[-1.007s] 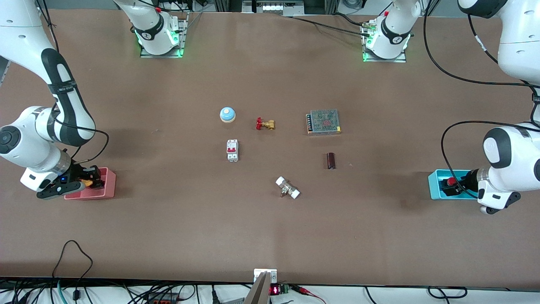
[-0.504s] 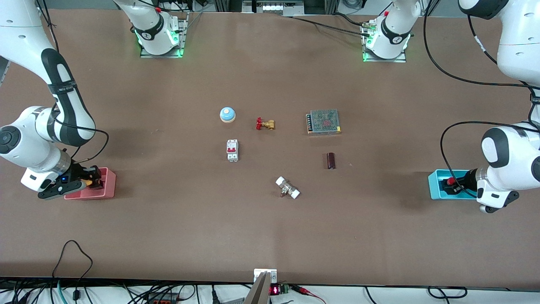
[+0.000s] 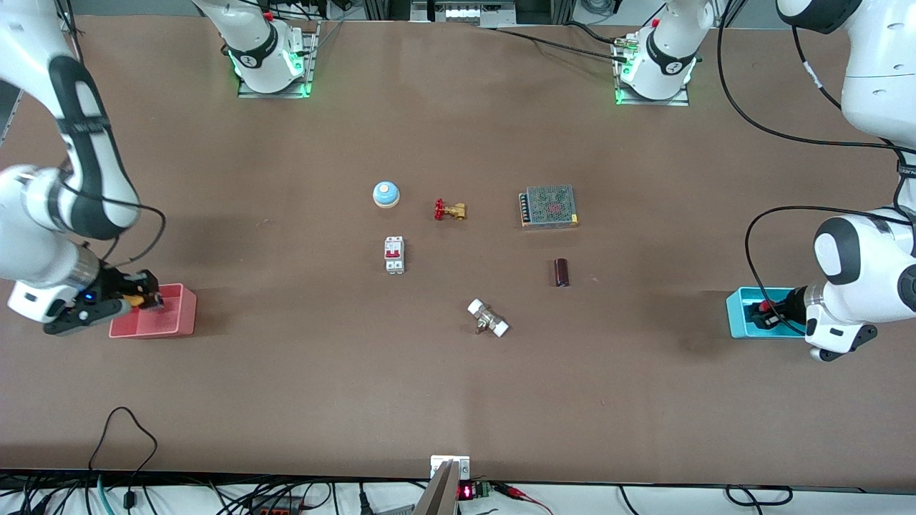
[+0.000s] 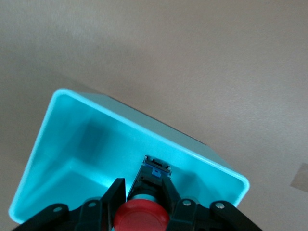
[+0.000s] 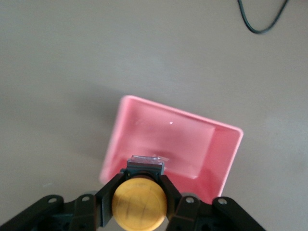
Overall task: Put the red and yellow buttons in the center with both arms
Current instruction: 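Lift the yellow button with the right gripper while the left gripper carries the red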
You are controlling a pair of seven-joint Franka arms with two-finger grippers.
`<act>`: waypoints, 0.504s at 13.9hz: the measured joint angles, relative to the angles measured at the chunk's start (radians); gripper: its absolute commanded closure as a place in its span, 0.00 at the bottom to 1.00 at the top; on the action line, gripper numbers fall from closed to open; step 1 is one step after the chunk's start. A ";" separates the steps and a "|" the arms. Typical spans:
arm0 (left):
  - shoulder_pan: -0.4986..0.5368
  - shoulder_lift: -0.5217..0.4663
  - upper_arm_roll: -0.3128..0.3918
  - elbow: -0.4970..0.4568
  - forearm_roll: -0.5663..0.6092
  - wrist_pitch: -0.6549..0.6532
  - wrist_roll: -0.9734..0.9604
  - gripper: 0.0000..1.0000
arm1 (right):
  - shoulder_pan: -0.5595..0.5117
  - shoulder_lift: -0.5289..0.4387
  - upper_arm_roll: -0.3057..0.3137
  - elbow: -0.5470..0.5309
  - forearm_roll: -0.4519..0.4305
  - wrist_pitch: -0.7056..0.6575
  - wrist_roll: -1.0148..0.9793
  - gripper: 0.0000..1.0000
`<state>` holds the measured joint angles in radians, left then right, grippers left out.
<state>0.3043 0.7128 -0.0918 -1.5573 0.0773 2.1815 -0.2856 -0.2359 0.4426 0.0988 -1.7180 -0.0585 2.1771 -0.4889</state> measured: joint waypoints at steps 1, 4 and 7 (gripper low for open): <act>0.000 -0.009 0.000 0.008 0.000 -0.018 0.010 0.61 | 0.017 -0.047 0.017 0.004 0.017 -0.076 0.043 0.68; -0.001 -0.063 -0.002 0.059 0.009 -0.156 0.044 0.61 | 0.133 -0.130 0.043 -0.008 0.027 -0.183 0.274 0.68; -0.011 -0.146 -0.030 0.092 0.052 -0.304 0.063 0.61 | 0.240 -0.131 0.091 -0.038 0.022 -0.177 0.513 0.68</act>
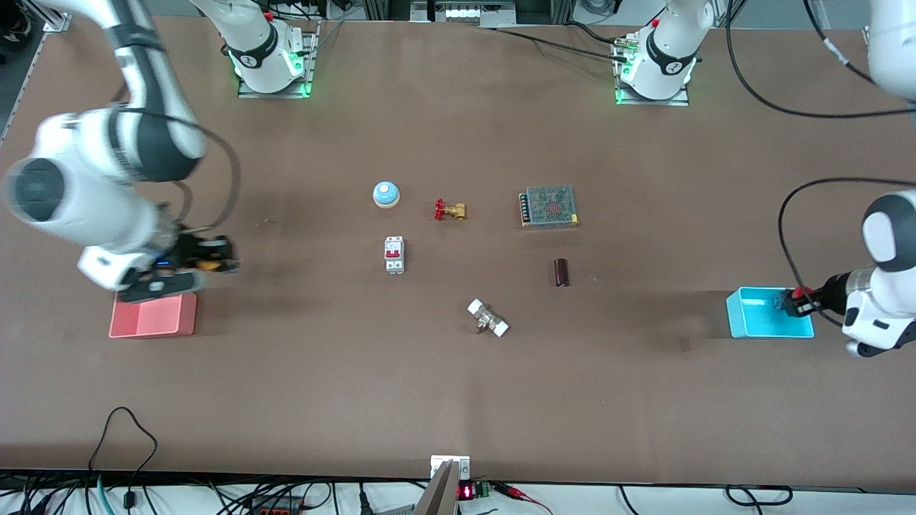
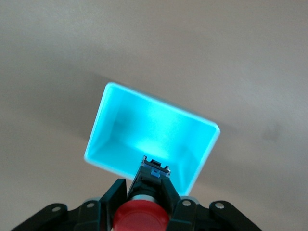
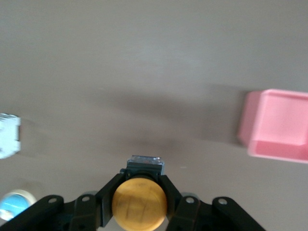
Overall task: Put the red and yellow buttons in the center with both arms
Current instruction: 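Lift the yellow button with the right gripper while the left gripper carries the red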
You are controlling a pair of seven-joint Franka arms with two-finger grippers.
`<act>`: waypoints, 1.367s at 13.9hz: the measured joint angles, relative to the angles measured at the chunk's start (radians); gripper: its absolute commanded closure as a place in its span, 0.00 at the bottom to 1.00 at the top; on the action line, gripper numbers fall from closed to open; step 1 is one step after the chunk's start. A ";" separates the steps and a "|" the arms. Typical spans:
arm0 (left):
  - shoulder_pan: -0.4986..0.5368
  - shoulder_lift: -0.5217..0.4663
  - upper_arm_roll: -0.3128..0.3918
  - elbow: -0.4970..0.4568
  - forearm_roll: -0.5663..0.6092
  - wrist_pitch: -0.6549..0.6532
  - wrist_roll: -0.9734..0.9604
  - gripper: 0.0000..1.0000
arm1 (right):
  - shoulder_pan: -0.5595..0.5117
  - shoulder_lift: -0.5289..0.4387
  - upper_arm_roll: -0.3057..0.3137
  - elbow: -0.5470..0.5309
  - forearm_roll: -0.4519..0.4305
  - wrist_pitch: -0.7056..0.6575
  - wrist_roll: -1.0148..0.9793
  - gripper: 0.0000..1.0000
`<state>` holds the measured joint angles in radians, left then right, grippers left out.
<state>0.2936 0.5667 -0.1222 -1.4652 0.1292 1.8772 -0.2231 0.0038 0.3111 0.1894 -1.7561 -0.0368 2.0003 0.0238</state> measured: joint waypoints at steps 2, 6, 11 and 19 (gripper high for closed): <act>-0.033 -0.041 -0.027 -0.001 0.004 -0.081 0.007 0.61 | 0.058 0.010 0.018 -0.031 -0.026 0.035 0.125 0.69; -0.137 -0.049 -0.070 -0.049 0.004 -0.120 -0.115 0.63 | 0.107 0.033 0.057 -0.170 -0.104 0.242 0.303 0.69; -0.155 -0.045 -0.194 -0.234 0.004 0.043 -0.409 0.63 | 0.139 0.089 0.063 -0.258 -0.140 0.418 0.362 0.68; -0.153 -0.072 -0.233 -0.506 0.004 0.357 -0.541 0.63 | 0.172 0.161 0.063 -0.259 -0.291 0.455 0.524 0.65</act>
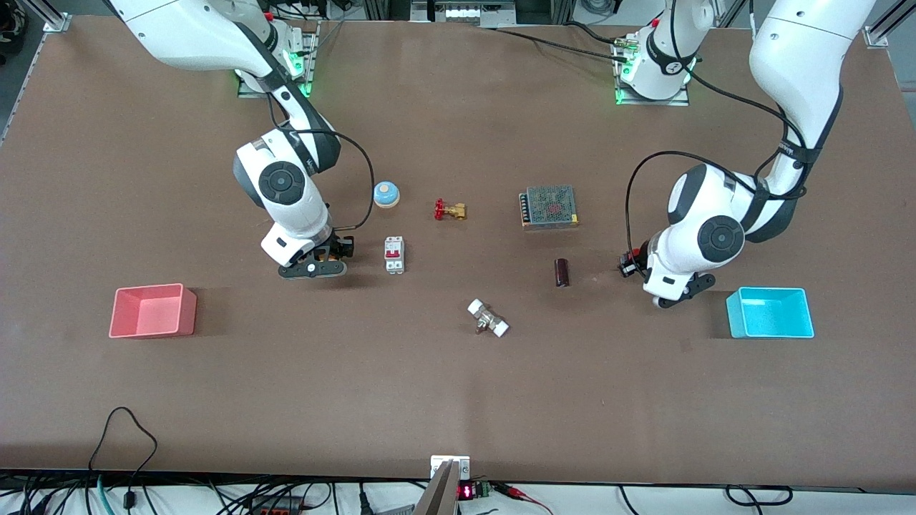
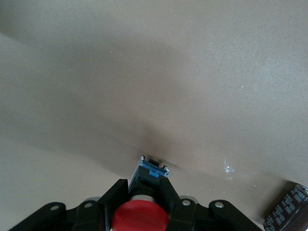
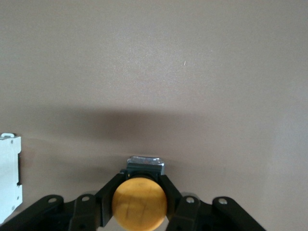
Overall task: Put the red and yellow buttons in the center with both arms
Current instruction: 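Lift the yellow button with the right gripper while the left gripper carries the red, then set both buttons on the table and open both grippers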
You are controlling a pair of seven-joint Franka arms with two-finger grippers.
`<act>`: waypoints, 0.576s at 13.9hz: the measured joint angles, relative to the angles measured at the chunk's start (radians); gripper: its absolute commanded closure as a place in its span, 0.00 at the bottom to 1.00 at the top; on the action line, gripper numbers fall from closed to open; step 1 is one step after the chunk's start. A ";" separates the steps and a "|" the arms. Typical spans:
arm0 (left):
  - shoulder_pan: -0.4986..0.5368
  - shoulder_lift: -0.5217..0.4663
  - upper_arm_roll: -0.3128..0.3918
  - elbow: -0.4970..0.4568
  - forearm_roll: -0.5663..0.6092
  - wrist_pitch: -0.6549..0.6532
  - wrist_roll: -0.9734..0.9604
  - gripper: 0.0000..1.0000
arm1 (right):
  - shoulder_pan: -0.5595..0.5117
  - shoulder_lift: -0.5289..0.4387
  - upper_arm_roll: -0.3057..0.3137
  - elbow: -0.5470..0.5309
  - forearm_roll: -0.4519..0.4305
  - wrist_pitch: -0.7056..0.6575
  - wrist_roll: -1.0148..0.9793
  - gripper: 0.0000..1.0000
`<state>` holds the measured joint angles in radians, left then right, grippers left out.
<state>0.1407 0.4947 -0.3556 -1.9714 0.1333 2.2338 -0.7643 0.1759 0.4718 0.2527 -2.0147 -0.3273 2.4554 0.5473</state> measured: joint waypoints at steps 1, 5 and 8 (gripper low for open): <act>0.001 -0.006 0.000 -0.008 0.000 0.008 -0.003 0.63 | 0.000 0.000 0.000 0.000 0.000 0.000 0.001 0.59; 0.003 -0.015 -0.001 -0.081 0.000 0.124 -0.020 0.00 | -0.002 0.002 -0.001 0.000 0.000 0.003 0.004 0.29; 0.005 -0.034 -0.001 -0.084 0.000 0.126 -0.020 0.00 | -0.004 0.005 -0.002 0.000 0.000 0.008 0.006 0.05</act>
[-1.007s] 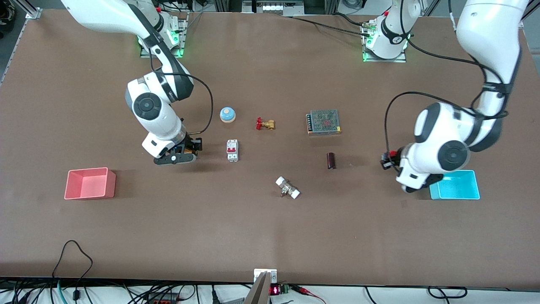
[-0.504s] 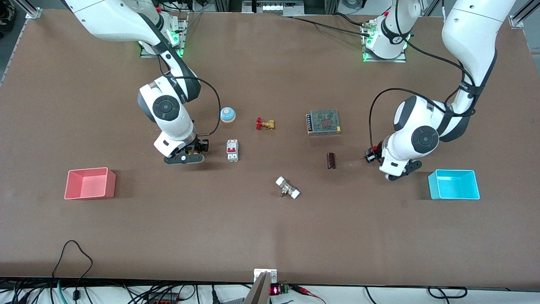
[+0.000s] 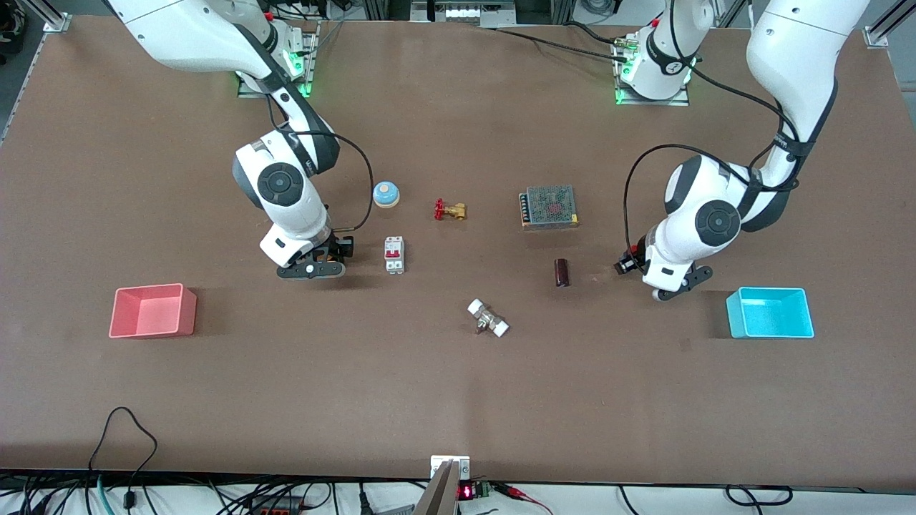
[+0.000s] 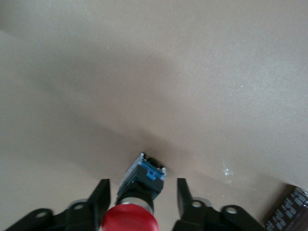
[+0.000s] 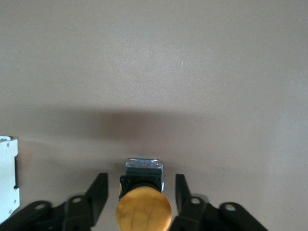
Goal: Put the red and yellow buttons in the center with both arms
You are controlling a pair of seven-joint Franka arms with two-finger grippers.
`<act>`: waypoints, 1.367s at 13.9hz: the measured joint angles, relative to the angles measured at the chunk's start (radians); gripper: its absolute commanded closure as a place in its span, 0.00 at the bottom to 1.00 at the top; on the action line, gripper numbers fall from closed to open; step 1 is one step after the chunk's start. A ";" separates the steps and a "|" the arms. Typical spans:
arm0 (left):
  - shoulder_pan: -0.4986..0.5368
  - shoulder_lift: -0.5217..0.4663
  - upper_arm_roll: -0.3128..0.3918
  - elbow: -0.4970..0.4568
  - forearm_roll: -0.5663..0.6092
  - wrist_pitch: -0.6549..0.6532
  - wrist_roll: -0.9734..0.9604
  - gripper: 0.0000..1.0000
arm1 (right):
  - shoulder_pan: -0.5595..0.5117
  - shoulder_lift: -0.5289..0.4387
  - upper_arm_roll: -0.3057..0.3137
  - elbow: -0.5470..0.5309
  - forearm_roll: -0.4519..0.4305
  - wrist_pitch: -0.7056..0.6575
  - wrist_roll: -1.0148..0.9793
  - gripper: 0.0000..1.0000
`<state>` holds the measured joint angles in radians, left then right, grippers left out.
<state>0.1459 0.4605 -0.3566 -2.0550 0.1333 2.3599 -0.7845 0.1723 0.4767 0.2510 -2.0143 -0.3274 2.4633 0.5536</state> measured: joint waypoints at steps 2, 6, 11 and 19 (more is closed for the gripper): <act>0.001 -0.035 0.000 0.001 0.000 -0.016 0.005 0.00 | -0.002 0.000 -0.001 0.010 0.000 0.003 0.000 0.00; 0.007 -0.159 0.000 0.048 0.001 -0.165 0.114 0.00 | -0.017 -0.009 0.014 0.080 0.080 -0.008 0.000 0.00; 0.045 -0.215 0.002 0.330 0.002 -0.473 0.470 0.00 | -0.075 -0.098 0.022 0.271 0.297 -0.293 -0.253 0.00; 0.090 -0.224 0.018 0.612 -0.008 -0.771 0.880 0.00 | -0.129 -0.250 -0.189 0.504 0.331 -0.808 -0.482 0.00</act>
<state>0.2363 0.2361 -0.3385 -1.4428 0.1251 1.5893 0.0956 0.0433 0.2264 0.0619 -1.5103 0.0036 1.6552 0.0720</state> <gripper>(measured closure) 0.000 0.000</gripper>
